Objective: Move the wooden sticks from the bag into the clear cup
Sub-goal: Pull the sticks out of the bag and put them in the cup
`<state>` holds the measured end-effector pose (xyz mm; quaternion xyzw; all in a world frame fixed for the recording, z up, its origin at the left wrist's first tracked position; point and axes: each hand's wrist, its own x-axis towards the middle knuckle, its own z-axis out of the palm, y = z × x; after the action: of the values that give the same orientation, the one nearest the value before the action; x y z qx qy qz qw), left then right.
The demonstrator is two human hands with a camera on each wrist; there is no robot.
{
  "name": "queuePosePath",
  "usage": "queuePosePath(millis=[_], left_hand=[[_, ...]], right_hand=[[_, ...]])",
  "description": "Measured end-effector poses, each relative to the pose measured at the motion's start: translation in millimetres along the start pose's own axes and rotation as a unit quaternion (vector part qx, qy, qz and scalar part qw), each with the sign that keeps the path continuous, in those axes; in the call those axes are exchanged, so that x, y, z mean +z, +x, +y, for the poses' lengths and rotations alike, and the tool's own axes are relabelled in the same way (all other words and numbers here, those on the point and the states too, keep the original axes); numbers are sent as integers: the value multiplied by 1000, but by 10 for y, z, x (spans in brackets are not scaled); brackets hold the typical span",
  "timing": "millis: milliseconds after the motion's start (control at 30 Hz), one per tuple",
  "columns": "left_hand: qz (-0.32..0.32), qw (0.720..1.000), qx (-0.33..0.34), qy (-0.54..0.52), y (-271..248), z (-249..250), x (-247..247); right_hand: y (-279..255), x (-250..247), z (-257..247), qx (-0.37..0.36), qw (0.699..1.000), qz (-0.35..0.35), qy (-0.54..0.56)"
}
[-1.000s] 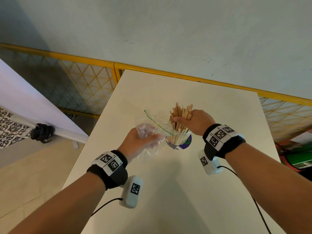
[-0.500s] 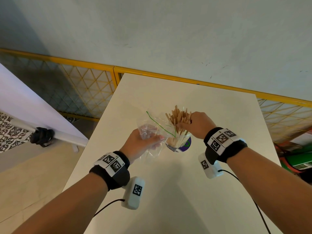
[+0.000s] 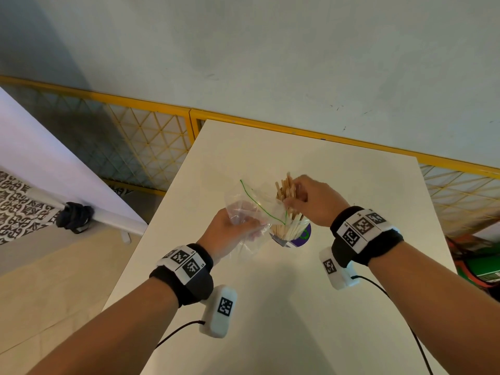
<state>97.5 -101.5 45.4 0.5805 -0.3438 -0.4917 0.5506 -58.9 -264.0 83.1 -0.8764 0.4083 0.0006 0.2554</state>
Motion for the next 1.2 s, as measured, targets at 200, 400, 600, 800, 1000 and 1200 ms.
queuePosePath(millis=[200,400,600,800,1000,1200], left_hand=[[18,1000,4,15,-27,-17,-35],[-1,999,33,17,-40,83,94],[-9,999,27,21,-40,97,59],[24,999,-19,28,-44,53,19],[57,997,-19,49,-31,119,25],[43,998,-25,40,10,151,14]], right_hand=[[-231,-321,-382,-124,970,157,136],[-291,-117,-567,-125,986,23,105],[-296,-86,-575,-151,978,61,132],[-190,-462,-498,-89,938,232,240],[-95,-556,-279,-81,960,244,106],[-63,124,55,-57,982,181,-4]])
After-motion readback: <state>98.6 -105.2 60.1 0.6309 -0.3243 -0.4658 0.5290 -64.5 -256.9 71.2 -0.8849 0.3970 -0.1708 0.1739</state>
